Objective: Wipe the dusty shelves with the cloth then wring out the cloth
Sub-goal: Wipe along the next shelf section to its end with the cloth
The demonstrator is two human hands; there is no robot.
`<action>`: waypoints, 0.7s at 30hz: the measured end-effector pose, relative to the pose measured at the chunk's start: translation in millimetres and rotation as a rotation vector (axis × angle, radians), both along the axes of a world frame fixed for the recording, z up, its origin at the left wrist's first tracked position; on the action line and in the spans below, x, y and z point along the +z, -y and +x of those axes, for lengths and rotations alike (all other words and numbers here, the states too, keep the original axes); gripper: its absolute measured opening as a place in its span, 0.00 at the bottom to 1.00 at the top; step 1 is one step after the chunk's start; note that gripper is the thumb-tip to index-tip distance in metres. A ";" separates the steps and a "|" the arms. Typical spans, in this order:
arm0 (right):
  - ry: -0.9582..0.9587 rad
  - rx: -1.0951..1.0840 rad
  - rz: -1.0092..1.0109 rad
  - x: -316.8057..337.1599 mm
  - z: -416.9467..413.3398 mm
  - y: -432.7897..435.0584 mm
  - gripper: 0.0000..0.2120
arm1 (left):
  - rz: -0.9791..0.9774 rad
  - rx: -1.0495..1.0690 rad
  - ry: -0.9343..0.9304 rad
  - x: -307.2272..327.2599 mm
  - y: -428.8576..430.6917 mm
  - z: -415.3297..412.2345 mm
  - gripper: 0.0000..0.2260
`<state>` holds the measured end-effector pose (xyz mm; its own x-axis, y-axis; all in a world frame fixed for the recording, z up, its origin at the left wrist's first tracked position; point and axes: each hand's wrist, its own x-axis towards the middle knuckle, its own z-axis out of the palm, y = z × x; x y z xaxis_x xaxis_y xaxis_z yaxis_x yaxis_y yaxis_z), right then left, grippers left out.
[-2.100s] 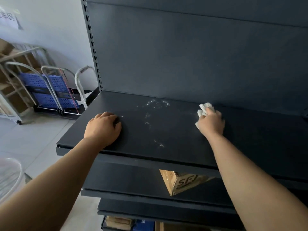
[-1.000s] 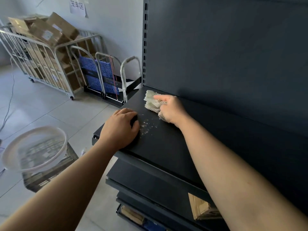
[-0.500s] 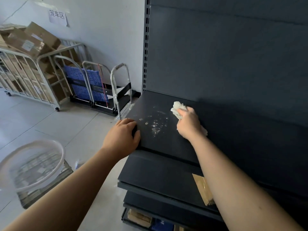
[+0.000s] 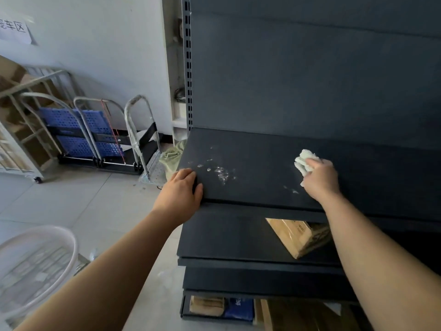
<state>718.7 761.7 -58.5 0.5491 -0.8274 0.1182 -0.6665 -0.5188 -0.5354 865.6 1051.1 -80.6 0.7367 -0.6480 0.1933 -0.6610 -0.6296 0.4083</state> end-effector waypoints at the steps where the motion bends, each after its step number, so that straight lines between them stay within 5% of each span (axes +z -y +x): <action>1: -0.042 -0.011 -0.059 -6.8 2.9 -7.7 0.19 | 0.005 -0.007 -0.003 -0.6 -0.4 0.7 0.15; 9: -0.036 0.229 -0.102 -12.2 50.9 -118.2 0.25 | 0.023 -0.046 -0.030 2.4 -6.6 -0.8 0.14; 15: 0.398 0.285 0.144 10.6 32.6 -112.8 0.16 | 0.030 -0.044 -0.047 5.9 -9.4 -1.3 0.15; 19: 0.041 -0.063 -0.050 -5.3 -2.7 -55.0 0.17 | 0.031 -0.027 -0.052 7.9 -6.6 -3.3 0.15; 21: -0.008 -0.044 -0.112 -14.6 -2.4 -63.9 0.19 | 0.036 -0.017 -0.045 7.6 -6.0 -4.3 0.15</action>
